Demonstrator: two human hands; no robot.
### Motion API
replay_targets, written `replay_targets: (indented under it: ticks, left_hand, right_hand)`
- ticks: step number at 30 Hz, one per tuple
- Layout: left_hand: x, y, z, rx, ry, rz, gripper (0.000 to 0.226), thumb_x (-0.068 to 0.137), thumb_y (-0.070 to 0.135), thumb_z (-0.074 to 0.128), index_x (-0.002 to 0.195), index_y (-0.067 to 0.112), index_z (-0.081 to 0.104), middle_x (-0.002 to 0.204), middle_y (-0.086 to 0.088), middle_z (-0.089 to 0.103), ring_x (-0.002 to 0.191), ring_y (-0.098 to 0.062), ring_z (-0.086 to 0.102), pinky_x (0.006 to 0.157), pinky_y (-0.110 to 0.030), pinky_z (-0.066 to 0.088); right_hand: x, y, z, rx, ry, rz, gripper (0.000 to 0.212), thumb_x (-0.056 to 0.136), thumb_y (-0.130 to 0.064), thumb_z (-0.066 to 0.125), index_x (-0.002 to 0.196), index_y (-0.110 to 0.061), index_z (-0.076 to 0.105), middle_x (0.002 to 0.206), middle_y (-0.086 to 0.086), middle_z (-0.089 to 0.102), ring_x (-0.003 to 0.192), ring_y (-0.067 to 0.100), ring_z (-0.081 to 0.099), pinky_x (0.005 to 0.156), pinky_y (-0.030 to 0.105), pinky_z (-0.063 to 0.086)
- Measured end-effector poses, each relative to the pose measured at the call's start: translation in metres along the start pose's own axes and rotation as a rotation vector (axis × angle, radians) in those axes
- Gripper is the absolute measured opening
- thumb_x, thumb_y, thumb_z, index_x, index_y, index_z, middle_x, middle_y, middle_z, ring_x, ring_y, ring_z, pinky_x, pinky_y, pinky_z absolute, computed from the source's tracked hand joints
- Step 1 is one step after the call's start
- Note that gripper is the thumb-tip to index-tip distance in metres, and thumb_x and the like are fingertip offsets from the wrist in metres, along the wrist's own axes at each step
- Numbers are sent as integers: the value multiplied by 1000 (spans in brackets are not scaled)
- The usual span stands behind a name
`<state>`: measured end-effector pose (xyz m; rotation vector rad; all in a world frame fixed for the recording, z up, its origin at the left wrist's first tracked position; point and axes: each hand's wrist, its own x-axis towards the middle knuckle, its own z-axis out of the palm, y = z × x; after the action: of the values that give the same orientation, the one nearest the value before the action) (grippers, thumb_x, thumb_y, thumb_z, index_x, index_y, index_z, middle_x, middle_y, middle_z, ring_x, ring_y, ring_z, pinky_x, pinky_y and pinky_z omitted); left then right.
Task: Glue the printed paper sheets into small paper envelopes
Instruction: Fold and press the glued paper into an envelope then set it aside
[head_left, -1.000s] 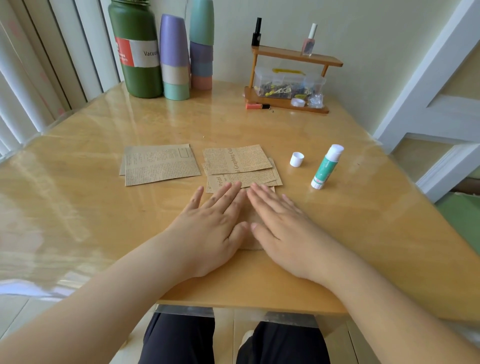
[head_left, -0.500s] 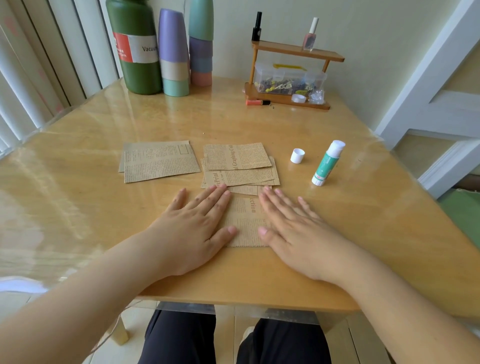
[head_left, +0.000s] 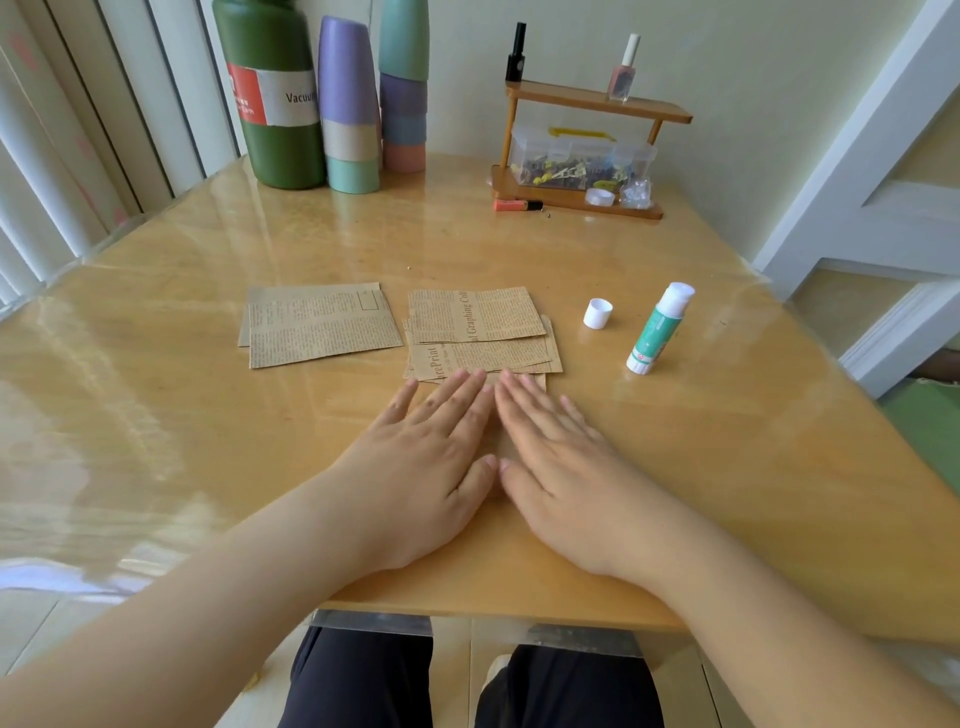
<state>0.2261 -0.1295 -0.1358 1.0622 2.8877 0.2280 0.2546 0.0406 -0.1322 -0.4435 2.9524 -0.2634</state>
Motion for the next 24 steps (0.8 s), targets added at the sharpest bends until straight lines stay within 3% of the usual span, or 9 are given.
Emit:
replay_targets:
  ticks: [8,12,15,18,21,24]
  left_hand:
    - [0,-9,7,60,-43,-14,86,69,61,-22,145,22,-23,153,7,-26,137,-6,-28,114,-36,-15]
    - [-15,-29,4,76,-71,-80,89,66,68,-23,144,26,-25,150,12,-30,135,-2,-30,114,-37,-15]
    - [-18,-32,4,83,-66,-97,91,66,70,-22,145,26,-23,150,13,-28,135,-2,-29,114,-39,-15]
    - [-17,-30,3,62,-14,-81,90,69,70,-18,147,25,-18,152,13,-26,135,-1,-30,114,-40,-15]
    - [-20,-29,-2,7,20,2,85,76,69,-10,149,25,-11,153,12,-23,134,2,-30,114,-35,-16]
    - [-19,-29,-4,-41,11,63,86,77,71,-6,150,26,-3,155,13,-17,136,4,-25,114,-28,-15]
  right_hand:
    - [0,5,6,-75,-21,19,79,74,-56,-15,147,-25,-20,153,-13,-28,138,-1,-27,117,34,-12]
    - [-15,25,-3,-70,-74,115,65,88,-56,-5,144,-32,-24,149,-21,-32,134,-5,-31,117,36,-13]
    - [-18,28,-2,-76,-76,122,66,86,-57,-6,144,-32,-25,148,-23,-32,134,-5,-32,117,36,-14]
    - [-16,29,-1,-1,-23,116,62,95,-52,10,147,-33,-16,151,-23,-25,137,-5,-26,118,35,-12]
    - [-19,30,-7,222,112,110,59,98,-45,25,150,-34,0,152,-27,-5,138,-10,-10,116,19,-6]
    - [-22,29,-12,384,208,138,54,99,-38,31,149,-34,13,147,-28,17,132,-16,9,100,-3,4]
